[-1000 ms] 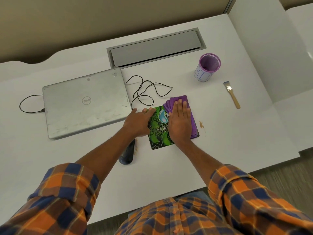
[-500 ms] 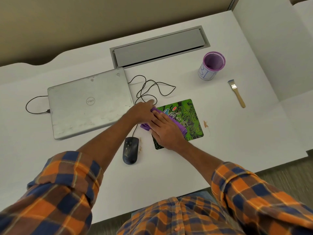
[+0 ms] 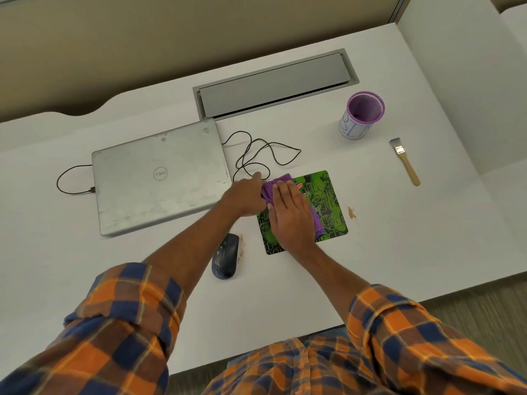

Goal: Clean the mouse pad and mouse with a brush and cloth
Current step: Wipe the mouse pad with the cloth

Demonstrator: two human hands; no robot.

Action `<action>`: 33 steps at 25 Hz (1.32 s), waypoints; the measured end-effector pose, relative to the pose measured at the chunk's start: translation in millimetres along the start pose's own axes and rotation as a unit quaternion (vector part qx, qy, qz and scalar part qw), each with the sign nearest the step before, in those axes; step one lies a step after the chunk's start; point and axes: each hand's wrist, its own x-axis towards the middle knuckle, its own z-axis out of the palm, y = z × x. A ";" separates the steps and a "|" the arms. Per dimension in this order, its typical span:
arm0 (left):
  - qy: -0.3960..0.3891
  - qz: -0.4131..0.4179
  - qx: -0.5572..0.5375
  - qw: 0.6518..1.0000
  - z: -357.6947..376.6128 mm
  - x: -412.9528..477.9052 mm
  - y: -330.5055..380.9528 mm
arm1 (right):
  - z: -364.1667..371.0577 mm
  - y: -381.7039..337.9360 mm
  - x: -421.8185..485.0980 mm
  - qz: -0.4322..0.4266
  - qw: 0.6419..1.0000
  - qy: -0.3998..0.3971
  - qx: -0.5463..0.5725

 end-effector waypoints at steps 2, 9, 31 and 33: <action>0.000 0.008 0.022 1.000 2.3 -1.7 2.0 | -2.7 6.5 3.7 0.047 0.999 -0.014 -0.005; 0.013 0.028 0.143 0.989 19.7 -6.7 10.8 | -12.7 26.9 16.0 0.152 0.988 -0.027 -0.023; 0.044 0.037 0.171 0.984 16.7 4.3 12.4 | 0.0 -15.2 -41.3 -0.070 0.994 -0.056 0.057; 0.039 0.017 0.151 0.988 20.2 3.1 10.5 | 2.3 -21.0 -34.3 -0.097 0.992 -0.062 0.061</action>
